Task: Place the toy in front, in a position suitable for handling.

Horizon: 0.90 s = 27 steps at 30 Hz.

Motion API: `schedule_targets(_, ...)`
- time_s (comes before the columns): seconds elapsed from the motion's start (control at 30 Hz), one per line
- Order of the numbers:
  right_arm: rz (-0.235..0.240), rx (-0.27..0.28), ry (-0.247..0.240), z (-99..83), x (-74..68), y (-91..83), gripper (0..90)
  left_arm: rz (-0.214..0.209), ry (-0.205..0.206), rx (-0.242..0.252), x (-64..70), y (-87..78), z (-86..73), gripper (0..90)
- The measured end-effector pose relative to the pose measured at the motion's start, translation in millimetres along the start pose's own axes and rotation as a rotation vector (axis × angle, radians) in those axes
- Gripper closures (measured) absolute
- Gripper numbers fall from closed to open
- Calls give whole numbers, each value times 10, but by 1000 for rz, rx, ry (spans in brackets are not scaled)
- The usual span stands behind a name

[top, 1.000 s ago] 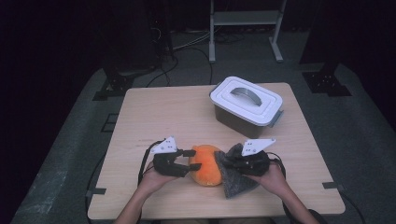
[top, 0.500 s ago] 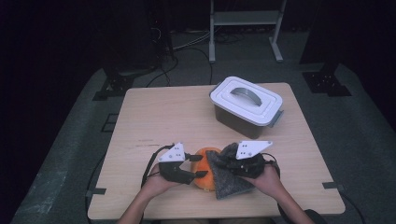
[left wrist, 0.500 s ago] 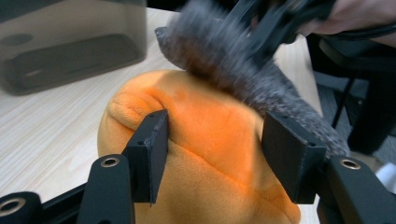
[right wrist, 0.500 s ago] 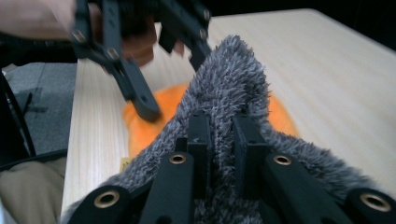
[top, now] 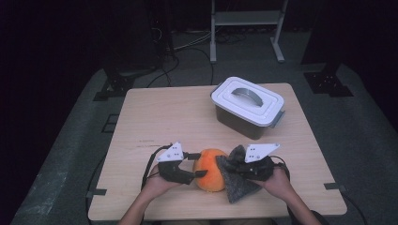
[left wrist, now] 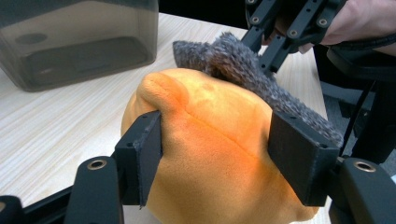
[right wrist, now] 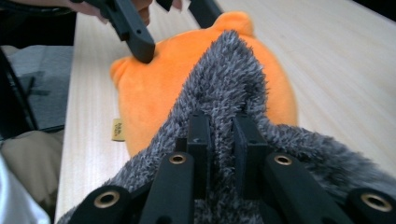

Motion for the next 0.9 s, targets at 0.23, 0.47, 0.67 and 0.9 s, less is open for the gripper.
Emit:
schedule_targets(0.23,2,57,-59,213,-162,71,781,-14,54,-10,70,43,30,380)
schedule_targets(0.47,-14,-5,-6,54,44,42,777,-15,33,-11,30,23,-10,381)
schedule_targets(0.67,-10,57,-1,140,5,-16,780,-39,84,-1,92,62,31,396)
schedule_targets(0.9,9,86,-19,261,-60,44,778,-68,105,-2,142,80,47,400)
Point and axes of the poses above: each handheld gripper's, and its own axes: y roughly forward along the jaws, z roughly out of its top, x roughly to its right, the point moved 2 cm from there along y, roughly forward along the jaws, and after that the axes turned 8 degrees about y, right-handed, at the moved point
